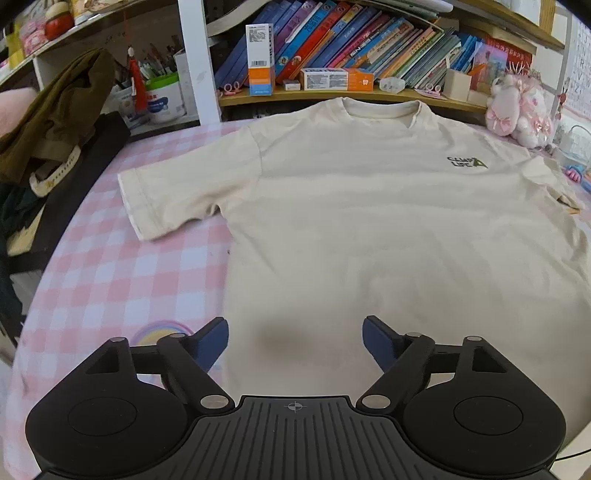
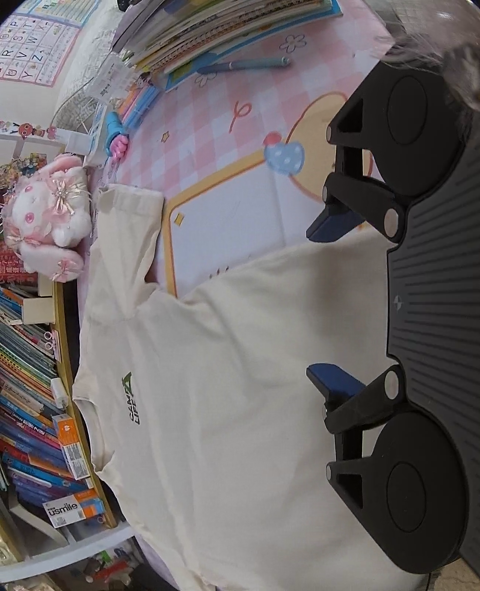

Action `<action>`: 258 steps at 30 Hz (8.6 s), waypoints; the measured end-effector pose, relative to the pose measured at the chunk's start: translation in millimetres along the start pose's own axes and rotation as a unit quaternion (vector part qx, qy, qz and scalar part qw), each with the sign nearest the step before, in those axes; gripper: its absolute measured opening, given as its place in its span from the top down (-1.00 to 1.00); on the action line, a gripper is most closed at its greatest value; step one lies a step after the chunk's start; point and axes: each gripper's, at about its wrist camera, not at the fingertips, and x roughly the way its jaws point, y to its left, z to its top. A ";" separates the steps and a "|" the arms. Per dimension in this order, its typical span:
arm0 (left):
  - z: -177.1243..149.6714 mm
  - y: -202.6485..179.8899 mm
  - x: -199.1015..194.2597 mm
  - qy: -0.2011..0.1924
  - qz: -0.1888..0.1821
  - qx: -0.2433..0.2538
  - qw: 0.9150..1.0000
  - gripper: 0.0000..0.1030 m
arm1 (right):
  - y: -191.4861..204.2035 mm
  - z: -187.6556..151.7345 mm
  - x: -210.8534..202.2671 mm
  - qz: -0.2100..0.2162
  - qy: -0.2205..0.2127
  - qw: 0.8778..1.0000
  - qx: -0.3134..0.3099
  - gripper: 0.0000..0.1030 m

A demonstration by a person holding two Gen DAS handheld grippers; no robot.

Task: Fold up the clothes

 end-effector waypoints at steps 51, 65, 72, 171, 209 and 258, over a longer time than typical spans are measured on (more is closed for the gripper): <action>69.5 178.0 90.9 -0.099 -0.039 -0.467 0.878 0.94 | 62.1 23.6 21.9 -0.051 0.046 0.998 -0.003 -0.50; 134.6 -63.8 123.8 0.031 -0.079 0.095 0.992 0.73 | 9.6 27.6 44.1 -0.015 0.055 0.998 0.028 -0.53; 140.8 -46.9 104.1 -0.019 -0.109 0.026 0.993 -0.14 | 4.7 27.5 46.9 0.013 0.052 0.999 0.001 -0.72; 32.5 26.9 49.2 -0.069 -0.028 -0.088 0.993 -0.38 | 66.1 27.7 15.3 -0.049 -0.027 0.997 0.062 -0.78; 19.4 -154.2 13.5 -0.019 0.074 -0.090 0.993 -0.78 | -87.6 71.2 55.8 0.082 -0.011 0.991 0.101 -0.32; -1.8 -118.9 7.3 0.033 0.103 -0.180 0.978 -0.80 | -10.5 212.3 113.3 0.100 -0.110 0.989 0.015 0.92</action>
